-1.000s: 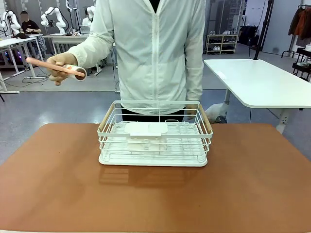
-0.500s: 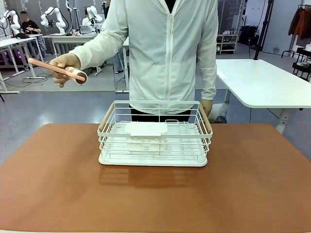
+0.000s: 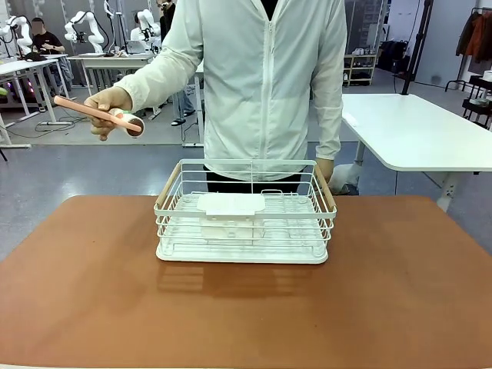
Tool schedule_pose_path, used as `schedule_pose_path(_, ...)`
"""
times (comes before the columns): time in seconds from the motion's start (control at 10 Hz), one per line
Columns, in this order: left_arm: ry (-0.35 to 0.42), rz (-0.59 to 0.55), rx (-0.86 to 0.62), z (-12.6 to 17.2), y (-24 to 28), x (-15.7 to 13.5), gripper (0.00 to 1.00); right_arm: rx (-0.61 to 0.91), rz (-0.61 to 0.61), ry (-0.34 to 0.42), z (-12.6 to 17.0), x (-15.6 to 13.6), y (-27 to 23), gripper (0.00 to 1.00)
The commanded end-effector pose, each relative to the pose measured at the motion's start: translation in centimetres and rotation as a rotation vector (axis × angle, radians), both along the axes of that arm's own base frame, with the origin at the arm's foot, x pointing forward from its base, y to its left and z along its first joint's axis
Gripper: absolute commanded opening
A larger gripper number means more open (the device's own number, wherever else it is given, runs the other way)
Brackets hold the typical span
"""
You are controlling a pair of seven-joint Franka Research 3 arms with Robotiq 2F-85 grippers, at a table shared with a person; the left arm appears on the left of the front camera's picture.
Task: Clean the table.
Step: Pick up the Lint Roller when the human hands it over.
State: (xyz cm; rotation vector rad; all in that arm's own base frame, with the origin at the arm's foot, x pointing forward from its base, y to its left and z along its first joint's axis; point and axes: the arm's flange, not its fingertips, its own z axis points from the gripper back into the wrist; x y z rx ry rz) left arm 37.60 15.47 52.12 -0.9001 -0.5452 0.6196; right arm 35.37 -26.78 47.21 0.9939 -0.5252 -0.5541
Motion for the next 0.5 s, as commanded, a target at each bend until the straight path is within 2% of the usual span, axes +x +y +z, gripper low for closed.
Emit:
schedule_pose_path(0.0,-0.022,0.024,0.031,0.4,-1.3,0.8,1.0,-0.001,0.007,-0.025,0.2,-0.1,-0.1,1.0)
schedule_pose_path(0.4,-0.03,0.076,0.039,1.4,-4.7,2.6,1.0,-0.001,0.007,-0.025,0.2,-0.1,-0.1,1.0)
